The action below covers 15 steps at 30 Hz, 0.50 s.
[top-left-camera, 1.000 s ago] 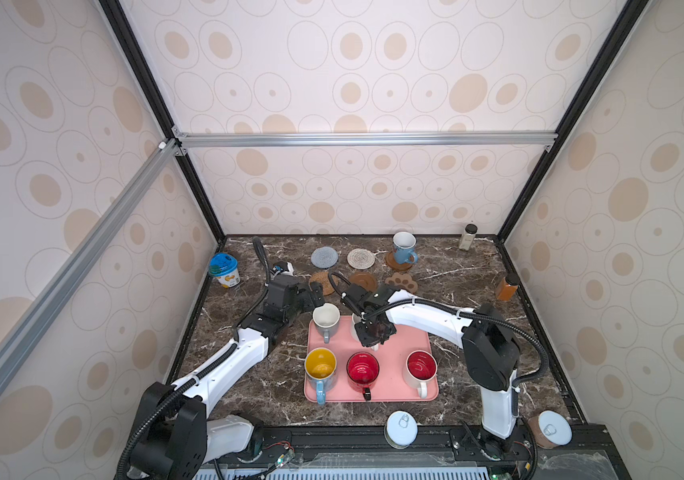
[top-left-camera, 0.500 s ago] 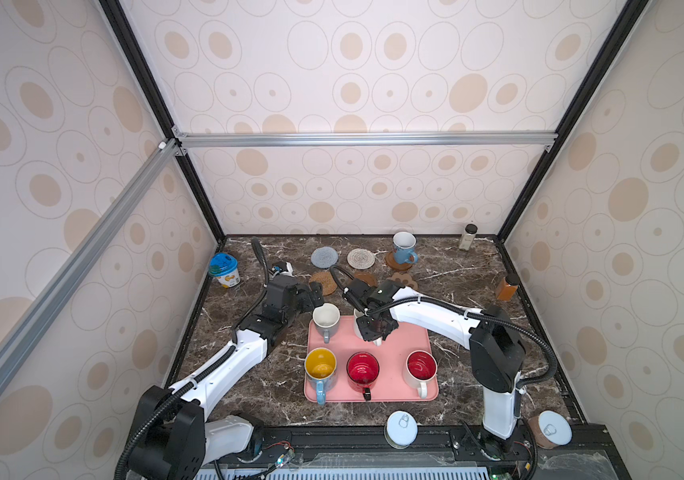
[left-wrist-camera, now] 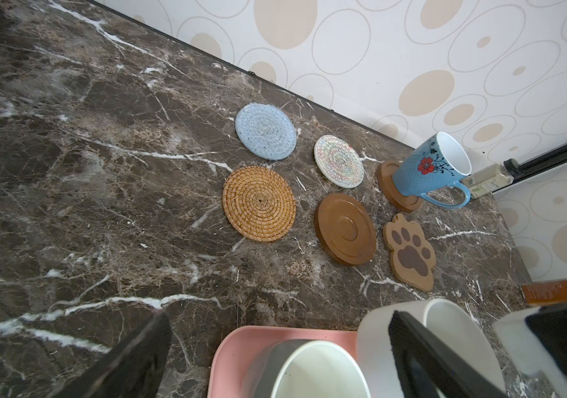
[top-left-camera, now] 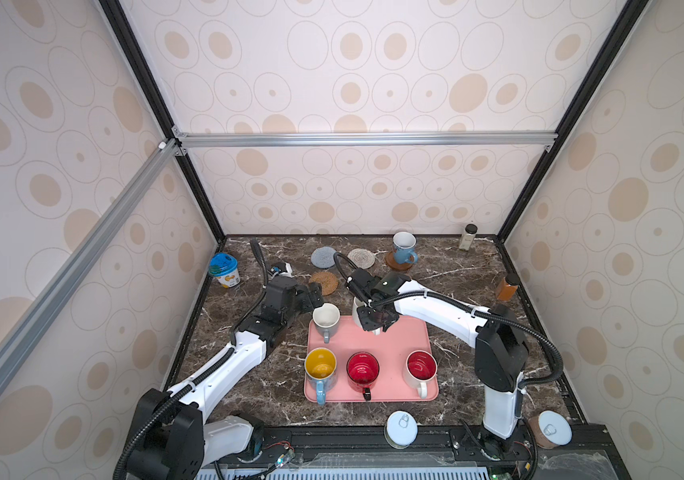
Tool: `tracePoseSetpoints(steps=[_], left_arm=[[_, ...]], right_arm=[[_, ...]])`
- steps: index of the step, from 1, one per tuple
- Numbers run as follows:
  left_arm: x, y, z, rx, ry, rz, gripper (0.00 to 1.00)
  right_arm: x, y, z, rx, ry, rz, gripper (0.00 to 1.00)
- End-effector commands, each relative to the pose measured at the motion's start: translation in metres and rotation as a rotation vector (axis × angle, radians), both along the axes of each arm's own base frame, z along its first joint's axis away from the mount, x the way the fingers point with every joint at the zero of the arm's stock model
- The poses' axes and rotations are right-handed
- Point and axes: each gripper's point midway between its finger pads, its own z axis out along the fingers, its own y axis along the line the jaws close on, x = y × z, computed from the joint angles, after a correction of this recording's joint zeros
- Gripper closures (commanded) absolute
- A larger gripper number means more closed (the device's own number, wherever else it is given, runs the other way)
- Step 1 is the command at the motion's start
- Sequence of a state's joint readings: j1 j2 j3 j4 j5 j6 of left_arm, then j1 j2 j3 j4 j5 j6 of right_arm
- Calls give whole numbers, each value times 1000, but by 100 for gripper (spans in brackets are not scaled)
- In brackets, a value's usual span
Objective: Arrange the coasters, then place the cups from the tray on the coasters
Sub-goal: 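Lift the white mug with right gripper and carry it toward the multicolour knit coaster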
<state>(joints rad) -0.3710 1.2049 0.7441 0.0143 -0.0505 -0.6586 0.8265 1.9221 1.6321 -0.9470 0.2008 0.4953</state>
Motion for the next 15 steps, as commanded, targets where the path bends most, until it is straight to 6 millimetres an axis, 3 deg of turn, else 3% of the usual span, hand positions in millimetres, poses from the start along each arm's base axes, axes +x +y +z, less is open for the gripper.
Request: tracePoseSetpoints(steps=[1,8,15], left_arm=[[1,4,11,-12,-30,20,0],[1,5,12,-11,-33,21,0],[-1,2,9,-23,-23,8,0]], right_arm=[[25,2,43,75,-125,-22,95],[62,-1,48,93,-162,-24,95],[109,-6,31,84,-153,-16,95]])
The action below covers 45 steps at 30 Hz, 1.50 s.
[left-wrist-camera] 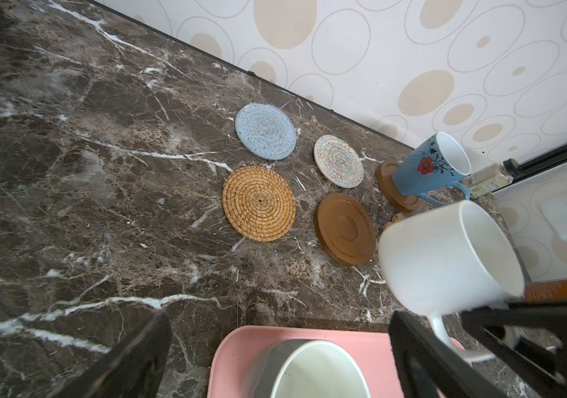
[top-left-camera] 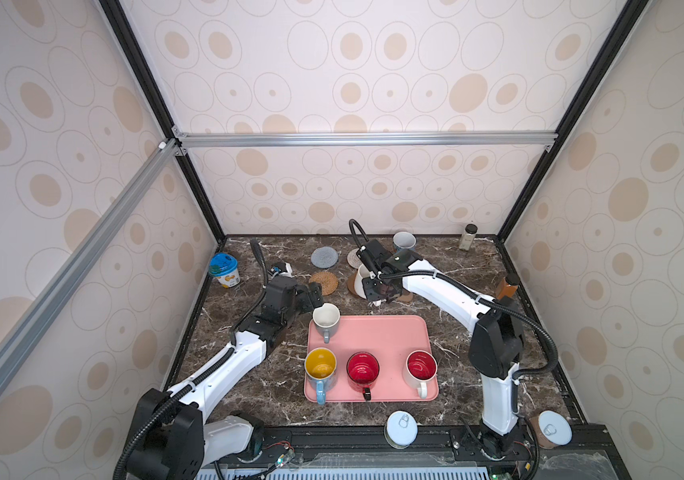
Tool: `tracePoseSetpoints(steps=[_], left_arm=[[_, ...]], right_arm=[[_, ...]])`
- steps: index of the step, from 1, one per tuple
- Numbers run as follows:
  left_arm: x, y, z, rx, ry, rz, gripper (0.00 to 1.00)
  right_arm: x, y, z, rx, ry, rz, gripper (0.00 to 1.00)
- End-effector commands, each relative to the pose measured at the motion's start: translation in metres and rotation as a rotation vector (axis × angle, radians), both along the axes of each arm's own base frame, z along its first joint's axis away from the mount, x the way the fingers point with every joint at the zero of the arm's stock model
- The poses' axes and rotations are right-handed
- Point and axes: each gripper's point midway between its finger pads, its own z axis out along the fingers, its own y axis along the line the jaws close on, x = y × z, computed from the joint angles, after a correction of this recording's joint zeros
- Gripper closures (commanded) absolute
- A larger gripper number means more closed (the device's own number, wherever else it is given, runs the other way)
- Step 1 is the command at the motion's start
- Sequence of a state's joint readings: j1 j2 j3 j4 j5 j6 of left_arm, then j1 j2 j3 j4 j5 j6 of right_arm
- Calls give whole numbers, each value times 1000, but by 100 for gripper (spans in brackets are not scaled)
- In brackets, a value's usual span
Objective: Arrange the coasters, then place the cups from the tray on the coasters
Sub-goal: 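Lift the white mug with right gripper and carry it toward the multicolour knit coaster, then lower the white mug onto the multicolour knit coaster and open right gripper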
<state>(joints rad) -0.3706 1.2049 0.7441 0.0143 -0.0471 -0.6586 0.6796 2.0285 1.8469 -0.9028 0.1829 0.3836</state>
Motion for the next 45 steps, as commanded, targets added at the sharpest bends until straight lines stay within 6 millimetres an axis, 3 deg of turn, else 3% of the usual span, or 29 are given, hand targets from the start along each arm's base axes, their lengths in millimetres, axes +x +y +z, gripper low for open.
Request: tracePoseSetpoints(steps=[1,8,18,45], left_arm=[[-1,3,9,-20,-22,9,0],[-2,2,7,-11,-18,-6,0],[-8,3,1,-17,-14,-5,0],[-8,1,-4,-25,0,-17,0]], right_arm=[[31,2,2,4,-49,20,95],[76,0,-5,2,-71,27,95],[118,-2,-10,2,-106,67,95],[170,2,-21,26,-196,186,90]])
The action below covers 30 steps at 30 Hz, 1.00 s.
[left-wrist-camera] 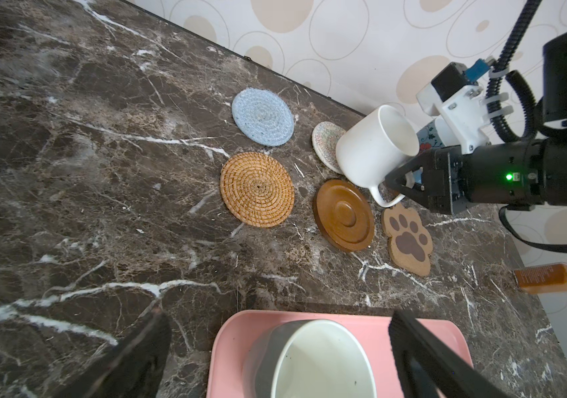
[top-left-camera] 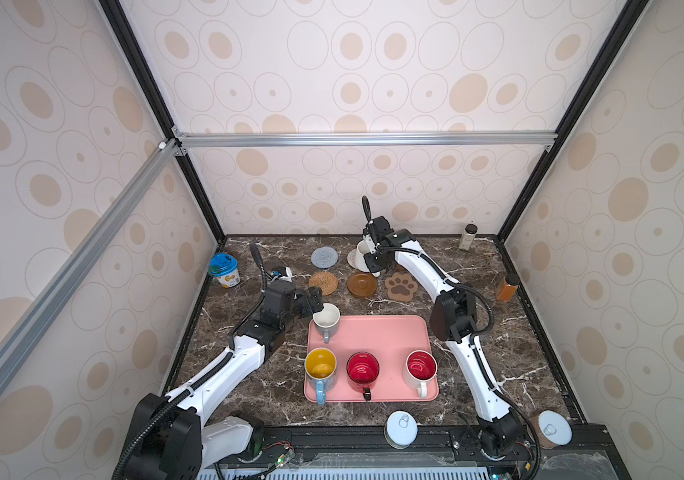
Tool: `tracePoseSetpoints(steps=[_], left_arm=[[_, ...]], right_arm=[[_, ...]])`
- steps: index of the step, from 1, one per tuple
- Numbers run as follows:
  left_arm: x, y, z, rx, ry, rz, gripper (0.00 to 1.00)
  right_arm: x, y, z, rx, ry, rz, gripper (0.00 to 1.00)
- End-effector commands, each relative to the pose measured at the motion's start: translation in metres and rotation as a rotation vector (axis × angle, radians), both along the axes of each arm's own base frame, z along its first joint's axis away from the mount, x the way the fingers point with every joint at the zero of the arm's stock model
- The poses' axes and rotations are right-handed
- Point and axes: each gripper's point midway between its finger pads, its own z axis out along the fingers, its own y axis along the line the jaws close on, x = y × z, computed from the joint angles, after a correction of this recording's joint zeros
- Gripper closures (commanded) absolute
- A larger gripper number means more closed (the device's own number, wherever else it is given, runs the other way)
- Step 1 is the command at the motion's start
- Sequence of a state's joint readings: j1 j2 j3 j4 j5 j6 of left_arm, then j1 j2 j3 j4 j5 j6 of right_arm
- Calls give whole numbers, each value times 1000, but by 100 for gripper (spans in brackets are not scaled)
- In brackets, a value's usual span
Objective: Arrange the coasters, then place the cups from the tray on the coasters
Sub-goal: 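Lower the white mug onto the multicolour knit coaster and open right gripper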
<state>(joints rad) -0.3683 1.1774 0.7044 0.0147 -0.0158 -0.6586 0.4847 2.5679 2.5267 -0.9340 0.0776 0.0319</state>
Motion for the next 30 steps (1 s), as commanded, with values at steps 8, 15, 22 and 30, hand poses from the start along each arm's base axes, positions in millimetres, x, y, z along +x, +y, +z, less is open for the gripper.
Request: tracePoseSetpoints(steps=[8,15,22,30], left_arm=[[2,1,4,-12,-13,4,0],[1,1,5,-15,-14,3,0],[-1,2,5,-11,-13,5,0],[-2,2,4,-14,-10,6,0]], right_arm=[[32,13,29,51,-150,42,88],[39,16,28,68,-174,36,87],[44,20,27,91,-190,37,86],[44,17,15,67,-173,33,85]])
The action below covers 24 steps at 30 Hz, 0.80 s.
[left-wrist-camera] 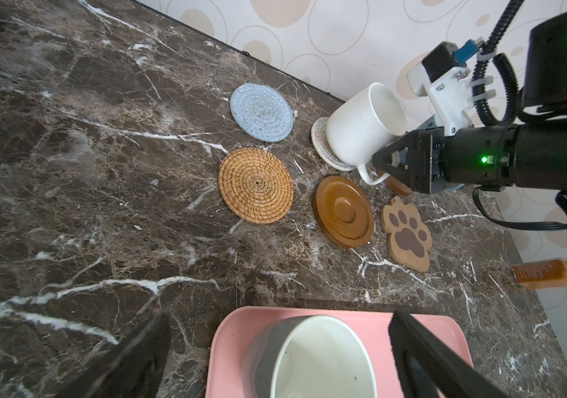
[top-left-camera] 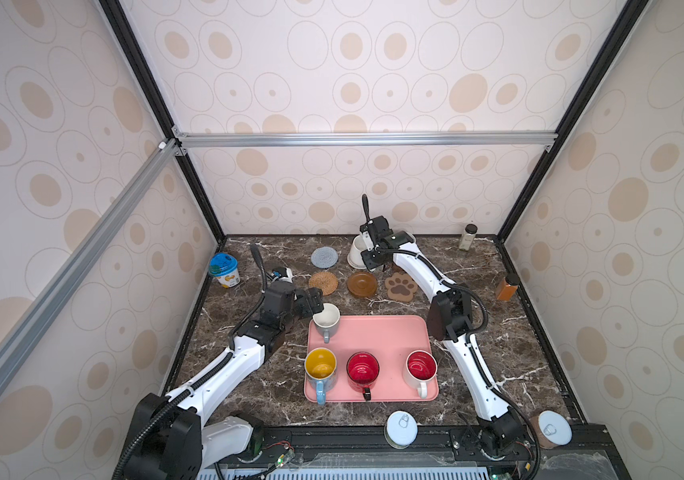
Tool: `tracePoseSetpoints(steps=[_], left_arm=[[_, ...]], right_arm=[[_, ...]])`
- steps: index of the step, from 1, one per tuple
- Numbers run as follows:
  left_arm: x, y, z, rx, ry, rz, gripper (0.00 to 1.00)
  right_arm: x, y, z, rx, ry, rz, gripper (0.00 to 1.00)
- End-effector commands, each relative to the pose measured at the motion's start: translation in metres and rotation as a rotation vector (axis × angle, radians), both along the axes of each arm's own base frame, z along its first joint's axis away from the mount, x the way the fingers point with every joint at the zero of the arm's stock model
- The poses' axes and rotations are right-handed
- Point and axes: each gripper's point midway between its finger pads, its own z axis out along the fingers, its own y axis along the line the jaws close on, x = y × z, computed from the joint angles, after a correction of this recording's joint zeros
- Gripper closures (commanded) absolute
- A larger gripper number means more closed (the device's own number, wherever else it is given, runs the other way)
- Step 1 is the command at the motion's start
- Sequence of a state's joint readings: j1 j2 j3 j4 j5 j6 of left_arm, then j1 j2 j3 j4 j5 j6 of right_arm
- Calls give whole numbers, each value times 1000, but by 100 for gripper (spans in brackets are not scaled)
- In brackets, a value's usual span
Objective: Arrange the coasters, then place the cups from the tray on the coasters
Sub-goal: 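Lower the white mug onto the multicolour knit coaster and open right gripper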
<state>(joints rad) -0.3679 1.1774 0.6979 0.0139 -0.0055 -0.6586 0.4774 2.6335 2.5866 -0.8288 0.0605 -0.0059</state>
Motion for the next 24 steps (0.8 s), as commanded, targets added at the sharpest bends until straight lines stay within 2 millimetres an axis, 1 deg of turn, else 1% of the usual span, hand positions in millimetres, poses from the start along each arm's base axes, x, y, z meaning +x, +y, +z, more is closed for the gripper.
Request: tracePoseSetpoints(steps=[1,9,12,20,24], left_arm=[[0,4,7,-11,-18,14,0],[-1,5,7,-11,-18,18,0],[-1,5,6,-11,-17,18,0],[-1,4,7,-15,-17,20,0],[-1,4,7,-14,-17,20,0]], right_arm=[[16,5,16,27,-79,0,85],[15,2,2,15,-51,0,84],[14,2,0,15,-46,-3,83],[13,1,-1,16,-37,-8,73],[13,1,1,18,-38,-10,69]])
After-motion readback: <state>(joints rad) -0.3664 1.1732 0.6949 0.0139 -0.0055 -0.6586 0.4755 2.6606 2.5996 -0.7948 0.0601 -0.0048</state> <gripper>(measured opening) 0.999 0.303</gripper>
